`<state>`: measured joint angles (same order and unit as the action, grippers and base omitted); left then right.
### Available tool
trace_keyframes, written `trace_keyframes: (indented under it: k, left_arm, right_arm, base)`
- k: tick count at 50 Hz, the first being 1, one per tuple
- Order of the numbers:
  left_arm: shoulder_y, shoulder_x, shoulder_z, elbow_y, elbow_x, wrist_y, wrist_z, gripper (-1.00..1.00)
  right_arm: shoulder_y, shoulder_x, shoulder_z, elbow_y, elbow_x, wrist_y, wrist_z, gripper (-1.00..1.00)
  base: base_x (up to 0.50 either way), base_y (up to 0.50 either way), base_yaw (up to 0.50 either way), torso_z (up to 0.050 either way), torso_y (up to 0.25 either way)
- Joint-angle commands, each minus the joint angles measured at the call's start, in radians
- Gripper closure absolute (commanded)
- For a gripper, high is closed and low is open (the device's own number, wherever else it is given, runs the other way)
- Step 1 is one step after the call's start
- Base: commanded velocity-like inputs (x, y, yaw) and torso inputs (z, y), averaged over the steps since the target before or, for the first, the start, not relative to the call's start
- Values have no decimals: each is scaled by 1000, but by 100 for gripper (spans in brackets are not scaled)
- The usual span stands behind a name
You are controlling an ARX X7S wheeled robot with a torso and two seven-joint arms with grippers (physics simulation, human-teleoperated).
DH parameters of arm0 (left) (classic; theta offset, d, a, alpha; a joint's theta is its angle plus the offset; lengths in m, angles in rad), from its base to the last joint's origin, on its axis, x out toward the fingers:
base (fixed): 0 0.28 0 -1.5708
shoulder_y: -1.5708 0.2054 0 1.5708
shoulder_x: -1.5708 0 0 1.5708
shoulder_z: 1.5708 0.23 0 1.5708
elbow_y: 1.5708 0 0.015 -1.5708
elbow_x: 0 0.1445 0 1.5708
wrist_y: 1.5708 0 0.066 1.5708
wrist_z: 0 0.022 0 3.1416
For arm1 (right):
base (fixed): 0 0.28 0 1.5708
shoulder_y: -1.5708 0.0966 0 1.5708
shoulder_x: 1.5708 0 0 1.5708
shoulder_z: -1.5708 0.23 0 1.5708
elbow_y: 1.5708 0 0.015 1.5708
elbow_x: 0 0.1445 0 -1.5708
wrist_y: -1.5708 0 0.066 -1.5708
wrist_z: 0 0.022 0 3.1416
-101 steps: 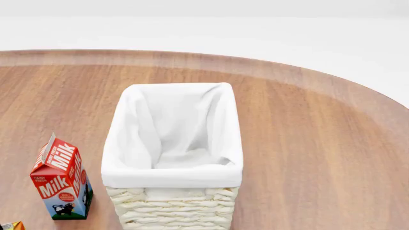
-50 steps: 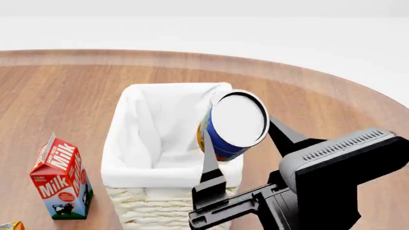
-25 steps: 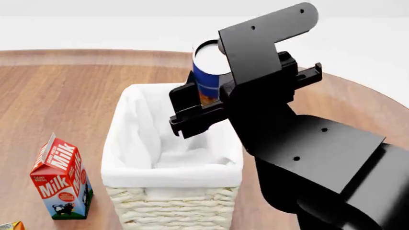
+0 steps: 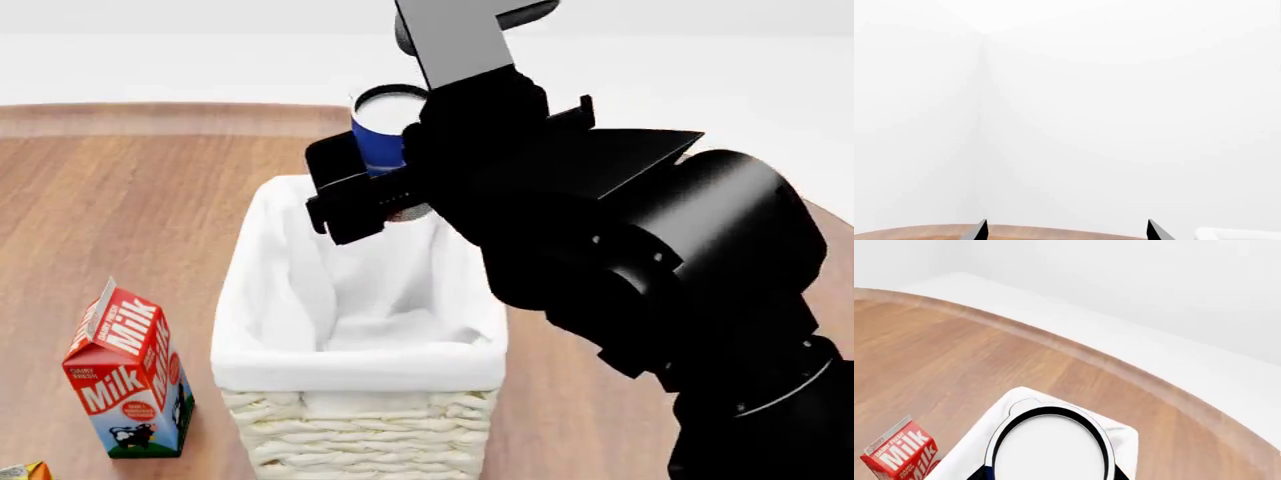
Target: Pick up the alphabet soup, and put it in the basket.
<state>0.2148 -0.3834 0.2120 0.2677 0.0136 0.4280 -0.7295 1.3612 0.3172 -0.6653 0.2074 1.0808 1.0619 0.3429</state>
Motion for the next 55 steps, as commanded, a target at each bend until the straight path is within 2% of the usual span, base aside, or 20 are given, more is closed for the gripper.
trace_keyframes:
  k: [1, 48, 55]
  left_arm:
    - [-3, -1, 6, 0, 0, -3, 0, -100]
    - [-4, -3, 10, 7, 32, -20, -22, -100]
    - [-4, -5, 13, 7, 26, -17, -20, -100]
  right_arm:
    - [45, -55, 12, 141, -9, -16, -95, 100]
    - [57, -90, -18, 138, -15, -33, -80, 100]
    - [58, -88, -17, 134, -10, -30, -75, 100]
  base:
    - [0, 0, 0, 0, 0]
    - [0, 0, 0, 0, 0]
    - [2, 0, 0, 0, -147]
